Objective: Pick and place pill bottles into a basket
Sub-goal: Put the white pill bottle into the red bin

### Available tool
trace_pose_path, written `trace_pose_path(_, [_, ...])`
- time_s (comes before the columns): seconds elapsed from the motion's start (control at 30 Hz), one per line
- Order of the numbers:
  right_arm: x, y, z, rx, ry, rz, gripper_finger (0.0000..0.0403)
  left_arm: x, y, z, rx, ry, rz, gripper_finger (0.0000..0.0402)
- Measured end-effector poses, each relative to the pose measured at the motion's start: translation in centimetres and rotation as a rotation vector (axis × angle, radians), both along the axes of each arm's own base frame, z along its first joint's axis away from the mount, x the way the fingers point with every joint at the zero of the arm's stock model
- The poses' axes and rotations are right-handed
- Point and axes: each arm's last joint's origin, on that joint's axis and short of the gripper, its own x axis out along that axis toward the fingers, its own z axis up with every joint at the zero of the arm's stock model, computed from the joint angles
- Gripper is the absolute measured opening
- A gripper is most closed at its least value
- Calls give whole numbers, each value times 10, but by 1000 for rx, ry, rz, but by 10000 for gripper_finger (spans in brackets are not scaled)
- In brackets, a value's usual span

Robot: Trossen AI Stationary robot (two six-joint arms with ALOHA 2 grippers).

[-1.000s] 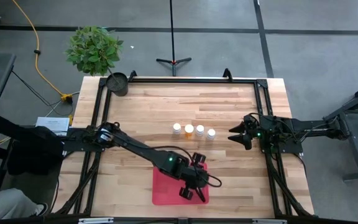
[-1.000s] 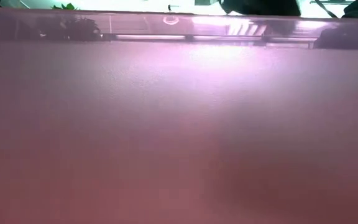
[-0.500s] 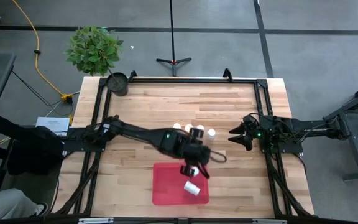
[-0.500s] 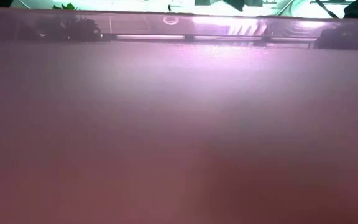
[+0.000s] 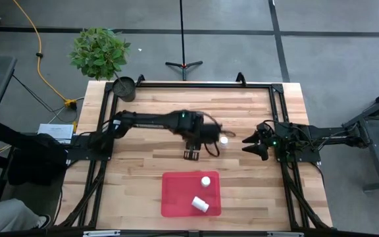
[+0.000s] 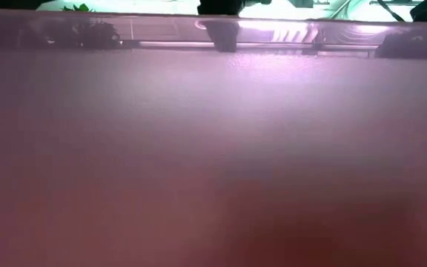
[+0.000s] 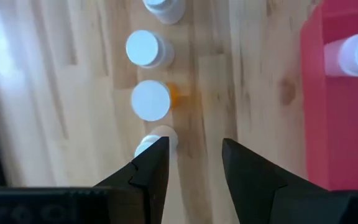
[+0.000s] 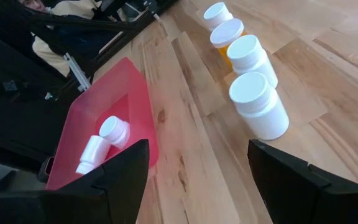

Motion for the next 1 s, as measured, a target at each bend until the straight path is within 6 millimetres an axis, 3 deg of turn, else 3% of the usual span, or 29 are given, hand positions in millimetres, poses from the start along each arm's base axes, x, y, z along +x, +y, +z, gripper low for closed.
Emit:
trace_pose_path(0.3, [0, 1, 0, -3, -2, 42, 263, -1, 60, -1, -209, 3, 71, 182])
trace_pose_path(0.5, [0, 1, 0, -7, -3, 49, 263, -10, 86, -1, -375, 47, 111, 182])
trace_pose_path(0.73, [0, 1, 0, -25, -5, 57, 264, -8, 90, -15, -338, 78, 137, 189])
trace_pose_path(1.0, [0, 1, 0, -31, -6, 59, 264, -7, 83, -62, -272, 200, 144, 284])
